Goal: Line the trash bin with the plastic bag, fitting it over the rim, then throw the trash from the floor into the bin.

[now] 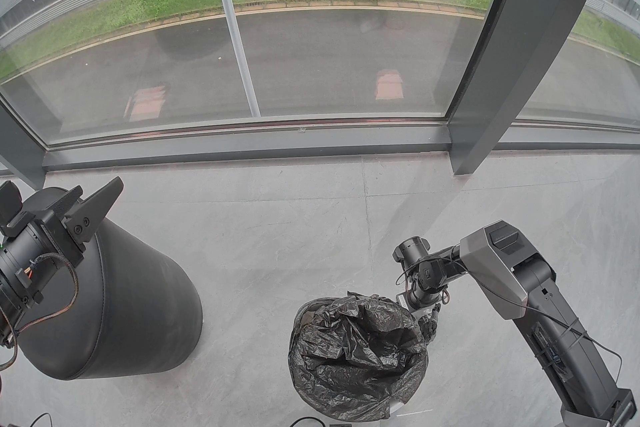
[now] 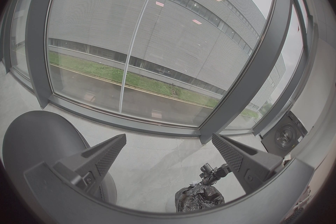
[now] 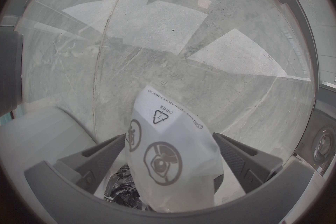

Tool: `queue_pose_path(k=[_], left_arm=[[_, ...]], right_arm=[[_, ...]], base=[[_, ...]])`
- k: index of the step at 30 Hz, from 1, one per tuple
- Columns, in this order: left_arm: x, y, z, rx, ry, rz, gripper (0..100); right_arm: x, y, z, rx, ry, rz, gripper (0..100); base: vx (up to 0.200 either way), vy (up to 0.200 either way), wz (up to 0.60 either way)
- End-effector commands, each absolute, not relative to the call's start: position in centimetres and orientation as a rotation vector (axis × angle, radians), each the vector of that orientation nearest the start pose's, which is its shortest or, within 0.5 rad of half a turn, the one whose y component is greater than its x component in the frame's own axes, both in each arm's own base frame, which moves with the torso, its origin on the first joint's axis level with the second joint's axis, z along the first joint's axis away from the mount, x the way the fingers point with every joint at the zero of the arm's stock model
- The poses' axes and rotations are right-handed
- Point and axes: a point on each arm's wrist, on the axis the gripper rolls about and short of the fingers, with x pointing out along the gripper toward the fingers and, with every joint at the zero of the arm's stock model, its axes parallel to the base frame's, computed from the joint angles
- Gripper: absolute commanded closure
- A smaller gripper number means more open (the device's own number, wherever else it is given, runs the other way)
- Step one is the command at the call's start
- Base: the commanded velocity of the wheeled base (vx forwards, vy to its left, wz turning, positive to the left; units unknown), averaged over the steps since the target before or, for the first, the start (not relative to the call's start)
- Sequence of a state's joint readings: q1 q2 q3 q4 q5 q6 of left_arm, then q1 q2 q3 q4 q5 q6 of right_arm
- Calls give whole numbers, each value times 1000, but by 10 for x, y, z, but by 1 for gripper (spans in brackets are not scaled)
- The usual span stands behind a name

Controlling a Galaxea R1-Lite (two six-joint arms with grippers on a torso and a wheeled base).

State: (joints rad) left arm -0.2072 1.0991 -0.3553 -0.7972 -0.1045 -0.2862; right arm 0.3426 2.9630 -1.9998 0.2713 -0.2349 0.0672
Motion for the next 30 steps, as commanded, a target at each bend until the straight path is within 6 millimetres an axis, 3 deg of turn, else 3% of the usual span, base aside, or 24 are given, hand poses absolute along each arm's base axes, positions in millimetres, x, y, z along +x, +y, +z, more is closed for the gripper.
queue_pose_path(k=[1, 2, 16, 21, 30], left_arm=[[142, -32, 210, -286, -9, -317, 0], [142, -32, 210, -286, -8, -317, 0], [142, -32, 210, -287, -7, -317, 0], [142, -32, 210, -287, -9, -317, 0], [142, -32, 209, -286, -7, -320, 0]], right_arm=[[464, 159, -144, -293, 1187, 45, 0], [464, 159, -144, -293, 1185, 45, 100], [466, 159, -135, -285, 1168, 40, 100], [472, 155, -119, -278, 1139, 18, 100], [482, 127, -20, -232, 1065, -72, 100]], base=[[0, 0, 0], [0, 0, 0], [0, 0, 0], [0, 0, 0], [0, 0, 0]])
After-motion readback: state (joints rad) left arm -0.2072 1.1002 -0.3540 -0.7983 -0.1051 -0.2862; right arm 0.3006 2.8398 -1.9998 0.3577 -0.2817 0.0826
